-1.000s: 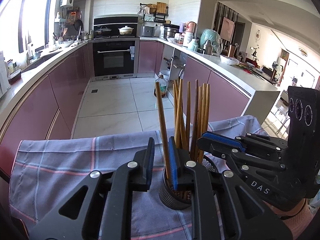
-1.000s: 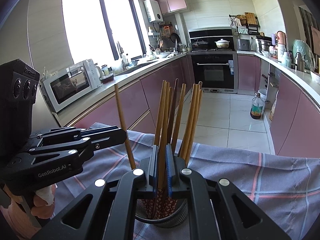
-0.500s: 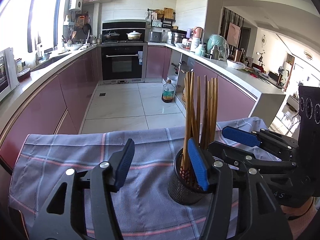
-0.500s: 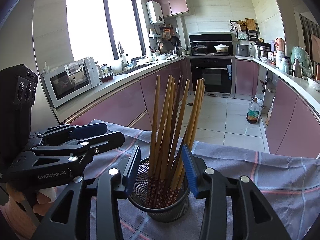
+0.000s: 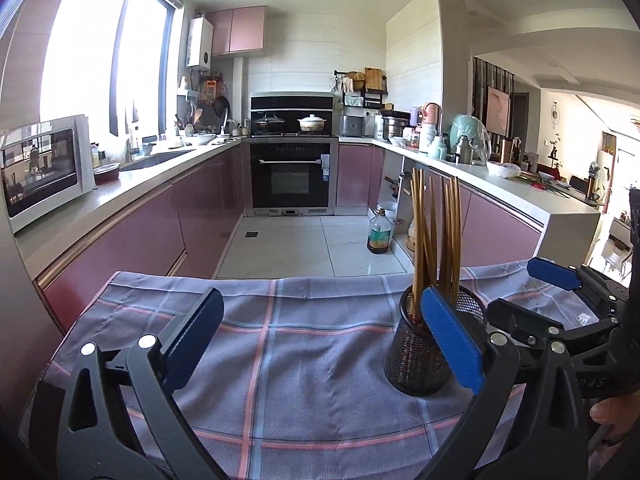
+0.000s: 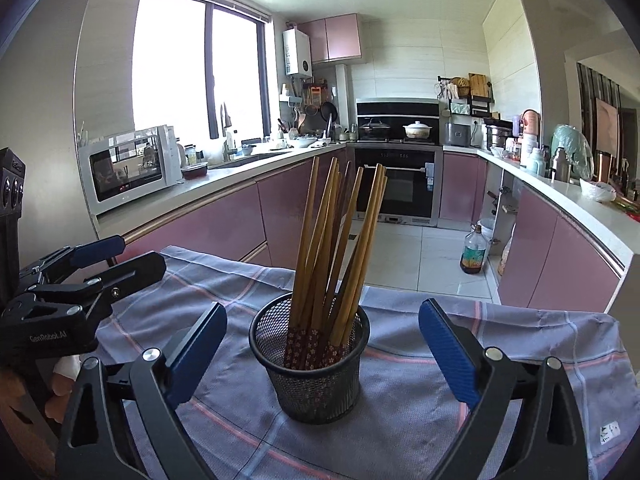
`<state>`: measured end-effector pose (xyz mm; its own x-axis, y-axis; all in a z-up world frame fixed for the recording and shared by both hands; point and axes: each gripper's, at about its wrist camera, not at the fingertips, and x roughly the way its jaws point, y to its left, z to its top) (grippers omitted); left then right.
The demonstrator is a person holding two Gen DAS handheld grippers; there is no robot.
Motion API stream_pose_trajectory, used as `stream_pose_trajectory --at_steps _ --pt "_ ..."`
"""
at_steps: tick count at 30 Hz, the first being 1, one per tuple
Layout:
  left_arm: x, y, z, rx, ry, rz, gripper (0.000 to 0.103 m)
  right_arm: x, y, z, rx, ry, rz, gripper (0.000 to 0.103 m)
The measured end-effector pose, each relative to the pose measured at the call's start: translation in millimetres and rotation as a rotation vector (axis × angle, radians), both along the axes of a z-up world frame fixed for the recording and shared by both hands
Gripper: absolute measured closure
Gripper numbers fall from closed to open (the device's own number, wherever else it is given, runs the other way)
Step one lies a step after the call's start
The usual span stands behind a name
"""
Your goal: Organize utensils
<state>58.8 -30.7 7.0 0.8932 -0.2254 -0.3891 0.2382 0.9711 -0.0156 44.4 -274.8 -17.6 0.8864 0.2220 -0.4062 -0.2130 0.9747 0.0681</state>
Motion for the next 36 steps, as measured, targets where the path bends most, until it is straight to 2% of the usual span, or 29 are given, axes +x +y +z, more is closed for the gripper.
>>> stream_pose_trajectory --at_steps 6,11,24,36 --pt "-32 16 0 0.019 -0.065 0.070 0.006 -34 17 5 -0.017 -0.088 -0.011 0.007" --pt "-54 16 1 0.029 -0.094 0.086 0.006 -55 28 10 -0.019 -0.150 0.003 0.007" --pt "-79 28 12 0.006 -0.131 0.119 0.006 -67 28 12 0.003 -0.167 0.011 0.007" --pt "-93 29 15 0.019 -0.165 0.128 0.006 -70 28 12 0.018 -0.188 0.012 0.007"
